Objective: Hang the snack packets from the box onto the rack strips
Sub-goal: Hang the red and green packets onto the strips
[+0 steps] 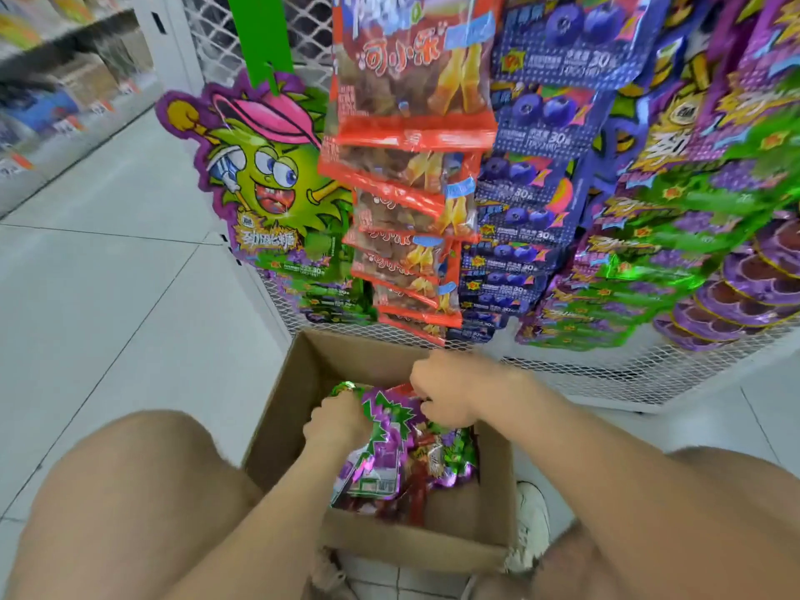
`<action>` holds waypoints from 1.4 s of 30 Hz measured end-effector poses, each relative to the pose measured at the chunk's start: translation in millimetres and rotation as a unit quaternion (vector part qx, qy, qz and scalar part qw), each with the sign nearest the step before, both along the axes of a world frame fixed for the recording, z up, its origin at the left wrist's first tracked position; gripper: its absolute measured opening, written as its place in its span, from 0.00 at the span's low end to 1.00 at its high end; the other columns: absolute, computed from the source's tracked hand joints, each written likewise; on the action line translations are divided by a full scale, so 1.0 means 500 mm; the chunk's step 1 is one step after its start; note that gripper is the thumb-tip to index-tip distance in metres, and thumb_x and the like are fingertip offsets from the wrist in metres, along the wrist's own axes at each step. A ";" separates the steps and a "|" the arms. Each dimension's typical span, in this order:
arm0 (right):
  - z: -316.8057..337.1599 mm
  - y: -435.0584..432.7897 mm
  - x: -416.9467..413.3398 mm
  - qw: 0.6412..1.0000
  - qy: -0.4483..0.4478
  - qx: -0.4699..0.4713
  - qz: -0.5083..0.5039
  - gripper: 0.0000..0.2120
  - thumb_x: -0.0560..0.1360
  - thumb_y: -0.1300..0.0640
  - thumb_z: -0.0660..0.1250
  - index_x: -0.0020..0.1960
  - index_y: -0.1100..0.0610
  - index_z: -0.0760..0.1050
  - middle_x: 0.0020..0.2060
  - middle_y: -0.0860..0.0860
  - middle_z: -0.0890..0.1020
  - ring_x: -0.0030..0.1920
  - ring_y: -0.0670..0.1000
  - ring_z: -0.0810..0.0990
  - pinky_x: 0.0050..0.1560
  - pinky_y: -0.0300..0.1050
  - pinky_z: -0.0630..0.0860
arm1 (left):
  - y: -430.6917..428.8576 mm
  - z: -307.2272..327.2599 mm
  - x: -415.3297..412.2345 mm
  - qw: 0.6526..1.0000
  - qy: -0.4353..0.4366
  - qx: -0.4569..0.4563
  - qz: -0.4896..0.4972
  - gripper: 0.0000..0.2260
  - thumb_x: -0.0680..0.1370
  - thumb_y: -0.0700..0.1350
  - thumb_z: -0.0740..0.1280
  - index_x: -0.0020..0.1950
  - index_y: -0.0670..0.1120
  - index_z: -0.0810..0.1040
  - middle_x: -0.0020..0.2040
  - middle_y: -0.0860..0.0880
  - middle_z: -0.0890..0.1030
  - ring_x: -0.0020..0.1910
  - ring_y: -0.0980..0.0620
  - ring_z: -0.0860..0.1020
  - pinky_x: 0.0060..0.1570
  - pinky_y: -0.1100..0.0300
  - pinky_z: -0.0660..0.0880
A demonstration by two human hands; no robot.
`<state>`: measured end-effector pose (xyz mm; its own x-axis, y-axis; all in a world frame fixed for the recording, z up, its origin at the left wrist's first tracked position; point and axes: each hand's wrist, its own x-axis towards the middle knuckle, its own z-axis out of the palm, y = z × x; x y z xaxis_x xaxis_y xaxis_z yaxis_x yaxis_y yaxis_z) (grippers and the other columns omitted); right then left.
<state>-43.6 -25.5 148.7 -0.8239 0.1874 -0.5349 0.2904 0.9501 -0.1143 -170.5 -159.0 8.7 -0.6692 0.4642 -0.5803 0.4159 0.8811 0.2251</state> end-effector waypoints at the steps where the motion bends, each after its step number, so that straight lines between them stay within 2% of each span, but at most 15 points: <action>1: -0.002 0.006 -0.007 1.000 -0.005 -0.001 -0.001 0.17 0.78 0.63 0.63 0.35 0.54 0.62 0.34 0.52 0.67 0.33 0.55 0.70 0.33 0.47 0.69 | 0.001 -0.039 0.007 1.000 -0.011 -0.012 0.004 0.13 0.80 0.46 0.66 0.63 0.44 0.75 0.63 0.42 0.78 0.63 0.39 0.78 0.64 0.44 0.78; 4: -0.007 0.024 -0.029 1.000 -0.002 0.006 0.001 0.15 0.80 0.62 0.63 0.36 0.54 0.64 0.35 0.52 0.68 0.32 0.54 0.68 0.31 0.45 0.66 | 0.011 -0.162 0.013 0.998 -0.040 -0.038 0.019 0.19 0.80 0.49 0.69 0.68 0.44 0.75 0.66 0.43 0.79 0.66 0.41 0.79 0.64 0.45 0.78; 8: -0.014 0.032 -0.047 1.000 0.004 0.012 0.008 0.13 0.81 0.59 0.64 0.39 0.56 0.68 0.36 0.53 0.73 0.32 0.53 0.73 0.29 0.43 0.67 | 0.012 -0.315 0.028 0.997 -0.043 -0.045 0.035 0.53 0.73 0.63 0.76 0.83 0.39 0.51 0.81 0.37 0.61 0.80 0.36 0.62 0.75 0.39 0.68; 10: -0.019 0.028 -0.052 1.000 -0.003 0.016 0.023 0.13 0.81 0.58 0.65 0.39 0.54 0.67 0.39 0.53 0.73 0.33 0.52 0.73 0.28 0.42 0.65 | 0.008 -0.359 0.042 0.998 -0.024 -0.057 0.025 0.57 0.69 0.64 0.78 0.82 0.38 0.49 0.80 0.35 0.58 0.79 0.35 0.62 0.74 0.40 0.68; 15: -0.025 0.016 -0.059 0.999 -0.015 0.004 0.039 0.08 0.80 0.59 0.65 0.42 0.57 0.70 0.41 0.54 0.74 0.35 0.55 0.75 0.29 0.43 0.65 | 0.021 -0.348 0.033 0.992 0.078 -0.068 -0.076 0.36 0.72 0.58 0.78 0.69 0.42 0.65 0.59 0.43 0.82 0.60 0.42 0.82 0.53 0.51 0.80; 21: -0.006 0.014 -0.069 0.999 -0.019 -0.004 0.033 0.13 0.81 0.57 0.65 0.39 0.56 0.68 0.37 0.53 0.74 0.33 0.55 0.73 0.32 0.46 0.69 | 0.007 -0.281 0.030 0.985 0.082 -0.060 -0.141 0.15 0.81 0.45 0.68 0.66 0.44 0.72 0.61 0.43 0.82 0.61 0.40 0.81 0.56 0.48 0.80; 25: 0.008 0.018 -0.070 0.999 -0.033 -0.003 0.020 0.15 0.81 0.60 0.64 0.36 0.56 0.65 0.33 0.54 0.70 0.34 0.56 0.69 0.35 0.47 0.68 | 0.005 -0.187 0.030 0.978 0.122 -0.051 -0.163 0.13 0.81 0.39 0.64 0.64 0.47 0.76 0.62 0.44 0.81 0.62 0.41 0.81 0.57 0.48 0.79; 28: 0.020 0.021 -0.058 1.000 -0.010 0.002 -0.018 0.03 0.78 0.63 0.66 0.48 0.58 0.72 0.43 0.55 0.75 0.42 0.58 0.76 0.40 0.48 0.75 | 0.016 -0.079 0.011 0.982 0.113 -0.005 -0.152 0.12 0.82 0.41 0.65 0.65 0.47 0.76 0.63 0.43 0.79 0.63 0.39 0.80 0.56 0.47 0.78; 31: 0.037 0.028 -0.036 0.999 -0.028 0.003 -0.036 0.25 0.75 0.56 0.75 0.69 0.60 0.72 0.61 0.58 0.79 0.57 0.59 0.82 0.55 0.55 0.83 | 0.022 0.042 -0.033 0.983 0.070 0.063 -0.156 0.12 0.83 0.46 0.67 0.64 0.44 0.76 0.62 0.39 0.80 0.62 0.36 0.80 0.56 0.47 0.77; 33: 0.056 0.032 -0.018 0.998 -0.037 -0.014 -0.049 0.38 0.72 0.47 0.80 0.75 0.59 0.68 0.67 0.57 0.76 0.64 0.60 0.79 0.63 0.57 0.80 | 0.015 0.124 -0.072 0.979 0.019 0.117 -0.165 0.10 0.83 0.49 0.68 0.57 0.42 0.76 0.55 0.41 0.84 0.56 0.39 0.83 0.53 0.49 0.79; 35: 0.076 0.037 0.000 0.996 -0.021 -0.039 -0.074 0.43 0.71 0.42 0.80 0.77 0.60 0.67 0.69 0.57 0.75 0.67 0.60 0.77 0.66 0.54 0.77 | -0.004 0.197 -0.106 0.968 -0.027 0.178 -0.177 0.09 0.82 0.49 0.68 0.50 0.42 0.79 0.43 0.48 0.85 0.43 0.46 0.82 0.48 0.51 0.79; 37: 0.093 0.039 0.011 0.992 0.039 -0.056 -0.105 0.33 0.73 0.43 0.78 0.68 0.63 0.77 0.59 0.58 0.81 0.57 0.58 0.81 0.56 0.49 0.79 | -0.033 0.274 -0.110 0.955 -0.066 0.236 -0.169 0.11 0.84 0.42 0.67 0.42 0.44 0.77 0.33 0.55 0.78 0.34 0.54 0.73 0.42 0.56 0.72; 38: 0.103 0.037 0.015 0.985 0.095 -0.068 -0.124 0.23 0.73 0.44 0.78 0.55 0.63 0.80 0.46 0.58 0.81 0.46 0.57 0.81 0.45 0.49 0.76 | -0.050 0.307 -0.113 0.949 -0.080 0.263 -0.154 0.12 0.85 0.39 0.66 0.41 0.46 0.78 0.31 0.58 0.78 0.33 0.57 0.72 0.40 0.59 0.71; 40: 0.119 0.028 0.028 0.955 0.206 -0.115 -0.180 0.20 0.74 0.46 0.78 0.36 0.57 0.73 0.30 0.51 0.67 0.31 0.50 0.67 0.33 0.47 0.61 | -0.079 0.347 -0.117 0.929 -0.115 0.332 -0.118 0.08 0.85 0.38 0.66 0.50 0.48 0.82 0.38 0.61 0.85 0.38 0.61 0.80 0.45 0.64 0.77; 42: 0.142 0.010 0.033 0.907 0.309 -0.170 -0.229 0.14 0.75 0.46 0.77 0.38 0.51 0.77 0.31 0.43 0.69 0.32 0.42 0.66 0.34 0.40 0.62 | -0.097 0.374 -0.126 0.907 -0.136 0.395 -0.056 0.07 0.83 0.44 0.68 0.58 0.45 0.83 0.51 0.52 0.88 0.52 0.49 0.86 0.59 0.48 0.82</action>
